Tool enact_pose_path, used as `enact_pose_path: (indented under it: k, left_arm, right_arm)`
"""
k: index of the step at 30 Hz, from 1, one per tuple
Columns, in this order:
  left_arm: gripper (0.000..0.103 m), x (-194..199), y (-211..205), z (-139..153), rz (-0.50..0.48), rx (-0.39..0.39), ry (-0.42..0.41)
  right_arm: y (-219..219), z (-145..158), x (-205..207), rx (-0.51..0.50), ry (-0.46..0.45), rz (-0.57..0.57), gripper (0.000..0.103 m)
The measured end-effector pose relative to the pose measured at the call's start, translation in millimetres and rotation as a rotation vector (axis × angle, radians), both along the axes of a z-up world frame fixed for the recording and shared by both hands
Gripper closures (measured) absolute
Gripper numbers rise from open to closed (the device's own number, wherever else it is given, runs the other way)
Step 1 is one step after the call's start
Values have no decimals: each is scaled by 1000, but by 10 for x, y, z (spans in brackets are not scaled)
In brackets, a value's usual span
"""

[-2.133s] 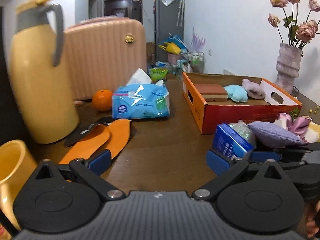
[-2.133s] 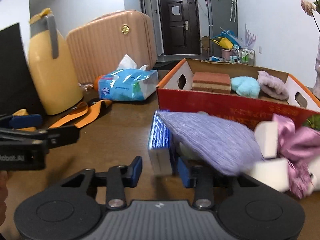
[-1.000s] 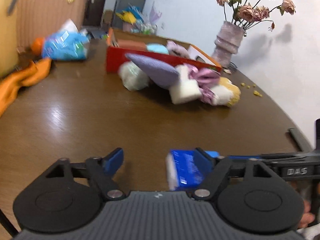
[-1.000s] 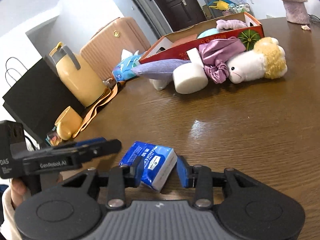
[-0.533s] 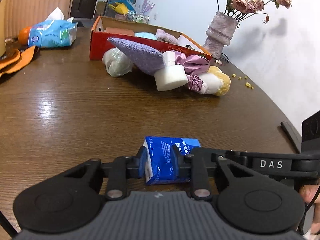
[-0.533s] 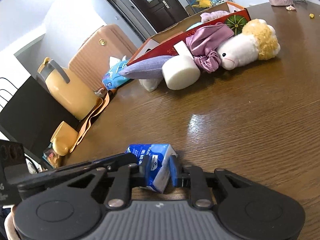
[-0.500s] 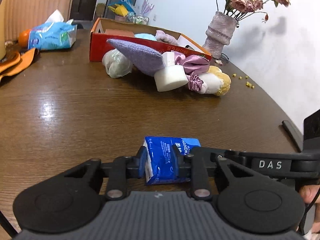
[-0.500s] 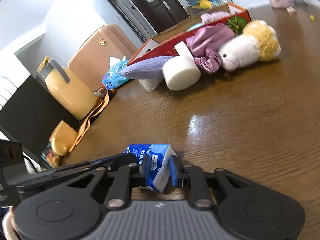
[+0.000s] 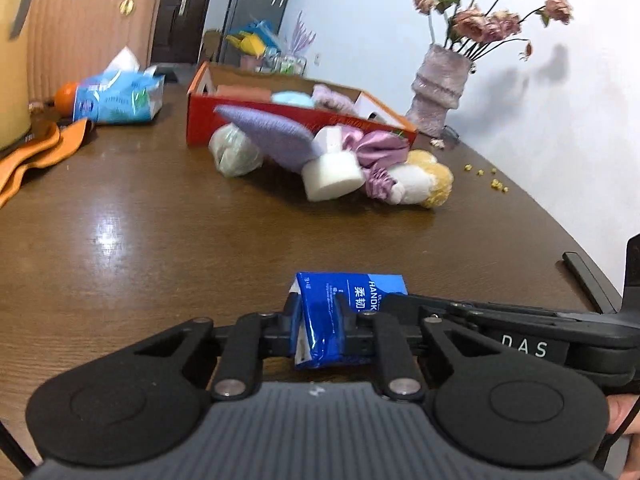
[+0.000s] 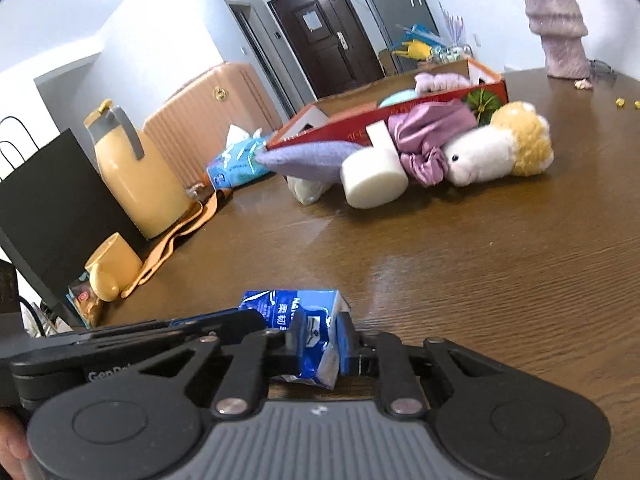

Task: Organize soft objects
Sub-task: 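Lift the blue carton with both grippers and carry it over the box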

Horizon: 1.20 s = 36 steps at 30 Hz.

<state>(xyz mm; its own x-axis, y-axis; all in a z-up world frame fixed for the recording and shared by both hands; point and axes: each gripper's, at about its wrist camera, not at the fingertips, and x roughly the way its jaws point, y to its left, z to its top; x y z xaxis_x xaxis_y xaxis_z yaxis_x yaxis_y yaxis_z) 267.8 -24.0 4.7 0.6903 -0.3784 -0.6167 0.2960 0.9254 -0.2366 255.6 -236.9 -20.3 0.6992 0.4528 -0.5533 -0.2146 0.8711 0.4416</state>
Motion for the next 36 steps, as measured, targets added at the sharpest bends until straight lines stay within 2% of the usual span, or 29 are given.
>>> enact_pose_path:
  k: [6,10,14,17,20,23,27,32,34,36]
  left_arm:
    - [87,-38,-57,246,-14,-22,-65]
    - [87,190,-124,599,-32,-26,-165]
    - [87,719,-171,1023,-40,-63,-204]
    - [87,1283,-235,1358,-48,-102,-192]
    - [87,1891,-319,1541,-48,-125,-152]
    - [87,2445,-355,1577,-33,-118,-123]
    - [87,3145,-293,1330,19,-74,-38]
    - [87,3742,-125,721,95,12,73]
    - [87,3898,-9,491,115,31,119]
    - [87,4012,20,307,131,94,143]
  right_arm:
    - [-92,233,-91,10,-68,-21,88]
    - [-147,561,76,-3,-154,-25,88]
    - [-272,1019,550,12,-211,-21,88]
    - [-370,1388,1041,2,-234,-15,89]
    - [-485,1654,1571,4,-211,-19,89]
    - [-532,1771,2169,-1,-161,-14,89]
    - [-409,1604,2983,-29,-69,9,89]
    - [-156,906,3880,7,109,38,89]
    - [-21,653,4060,6,155,47,89]
    - [124,434,4194,-9,189,60,89]
